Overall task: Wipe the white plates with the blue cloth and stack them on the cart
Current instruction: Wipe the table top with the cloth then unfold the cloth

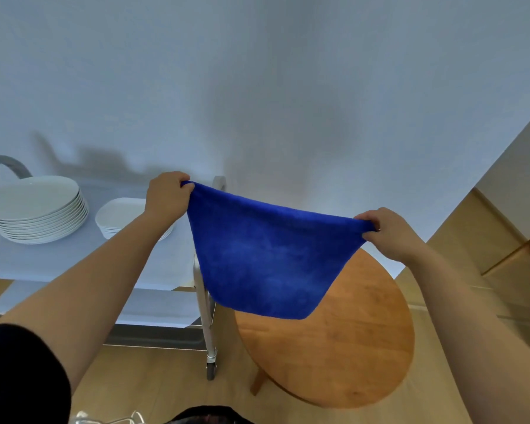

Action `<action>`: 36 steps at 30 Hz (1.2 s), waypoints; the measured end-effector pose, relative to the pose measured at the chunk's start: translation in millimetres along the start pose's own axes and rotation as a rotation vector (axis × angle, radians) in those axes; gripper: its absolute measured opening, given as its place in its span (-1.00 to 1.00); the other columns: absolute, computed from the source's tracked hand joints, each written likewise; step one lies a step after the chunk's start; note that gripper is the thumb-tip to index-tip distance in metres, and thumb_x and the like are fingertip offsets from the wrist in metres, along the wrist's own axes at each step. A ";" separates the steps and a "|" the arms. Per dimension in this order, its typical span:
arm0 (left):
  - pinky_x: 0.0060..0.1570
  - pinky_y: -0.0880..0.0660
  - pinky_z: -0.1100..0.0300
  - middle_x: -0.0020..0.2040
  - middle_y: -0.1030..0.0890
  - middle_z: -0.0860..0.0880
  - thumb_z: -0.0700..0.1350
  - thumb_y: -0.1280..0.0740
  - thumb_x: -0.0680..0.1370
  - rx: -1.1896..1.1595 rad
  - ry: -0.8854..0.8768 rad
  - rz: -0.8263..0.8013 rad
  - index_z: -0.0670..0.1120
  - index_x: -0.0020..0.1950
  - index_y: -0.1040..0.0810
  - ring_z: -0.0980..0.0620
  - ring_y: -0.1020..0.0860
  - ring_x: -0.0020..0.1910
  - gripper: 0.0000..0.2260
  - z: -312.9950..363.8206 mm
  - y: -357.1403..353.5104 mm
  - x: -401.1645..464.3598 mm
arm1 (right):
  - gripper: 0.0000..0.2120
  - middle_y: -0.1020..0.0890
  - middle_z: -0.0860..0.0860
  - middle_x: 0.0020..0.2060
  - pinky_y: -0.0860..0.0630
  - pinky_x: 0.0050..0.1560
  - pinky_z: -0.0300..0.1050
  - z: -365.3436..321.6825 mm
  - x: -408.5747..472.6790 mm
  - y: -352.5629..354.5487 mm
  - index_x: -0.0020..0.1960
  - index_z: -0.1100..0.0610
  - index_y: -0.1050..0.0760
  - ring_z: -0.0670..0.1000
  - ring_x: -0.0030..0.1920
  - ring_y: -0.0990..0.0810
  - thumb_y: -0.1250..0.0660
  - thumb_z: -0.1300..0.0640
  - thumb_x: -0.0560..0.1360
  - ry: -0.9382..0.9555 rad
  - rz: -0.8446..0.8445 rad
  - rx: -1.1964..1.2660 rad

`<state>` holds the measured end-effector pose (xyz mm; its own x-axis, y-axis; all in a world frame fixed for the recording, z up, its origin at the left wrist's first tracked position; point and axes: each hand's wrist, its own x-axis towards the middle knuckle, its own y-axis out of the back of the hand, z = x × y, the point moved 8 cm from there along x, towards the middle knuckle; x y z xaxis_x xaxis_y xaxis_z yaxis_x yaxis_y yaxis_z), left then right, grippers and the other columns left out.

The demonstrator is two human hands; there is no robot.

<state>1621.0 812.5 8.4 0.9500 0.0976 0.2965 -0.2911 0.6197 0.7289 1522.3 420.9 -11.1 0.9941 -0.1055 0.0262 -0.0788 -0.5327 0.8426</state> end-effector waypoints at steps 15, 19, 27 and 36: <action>-0.37 -0.24 0.14 -0.39 -0.32 -0.02 -0.10 -0.12 0.63 -0.324 0.212 -0.018 -0.09 -0.33 -0.26 0.04 -0.29 -0.41 -0.67 40.1 -24.3 -15.7 | -0.81 -0.42 0.01 -0.35 -0.35 -0.33 -0.15 -33.9 -5.6 8.8 -0.27 0.11 -0.34 -0.02 -0.35 -0.37 -0.17 0.17 0.53 -0.316 0.377 0.730; -0.36 -0.33 0.12 -0.38 -0.37 -0.05 -0.14 -0.14 0.61 -0.535 0.224 -0.100 -0.09 -0.33 -0.30 0.01 -0.36 -0.39 -0.71 82.4 -56.2 -43.6 | -0.78 -0.40 0.06 -0.36 -0.48 -0.22 0.07 -73.0 -8.8 -33.6 -0.28 0.11 -0.29 0.08 -0.31 -0.40 -0.21 0.16 0.53 -0.364 0.297 0.895; -0.31 -0.51 0.37 -0.20 -0.68 0.02 0.01 -0.39 0.50 -0.903 0.030 -0.429 0.00 0.04 -0.43 0.14 -0.65 -0.23 -0.79 124.0 -72.6 -80.4 | -0.59 -0.66 0.17 -0.02 -0.58 0.10 0.07 -135.2 -29.6 -64.9 -0.04 0.12 -0.59 0.08 0.03 -0.63 -0.01 -0.03 0.64 -0.091 0.119 0.999; -0.26 -0.50 0.35 -0.23 -0.63 0.10 -0.22 -0.24 0.59 -1.032 0.061 -0.501 -0.01 -0.08 -0.53 0.19 -0.58 -0.26 -0.86 94.3 -55.9 -66.3 | -0.65 -0.56 -0.11 0.06 -0.40 -0.02 -0.41 -89.8 -25.0 -23.8 0.00 -0.01 -0.54 -0.19 0.07 -0.50 -0.22 0.41 0.44 0.076 0.164 0.620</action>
<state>1563.6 698.0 6.2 0.9453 -0.3195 0.0651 0.3249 0.9399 -0.1051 1506.1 511.5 16.5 0.9662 -0.1791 0.1852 -0.2360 -0.9034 0.3580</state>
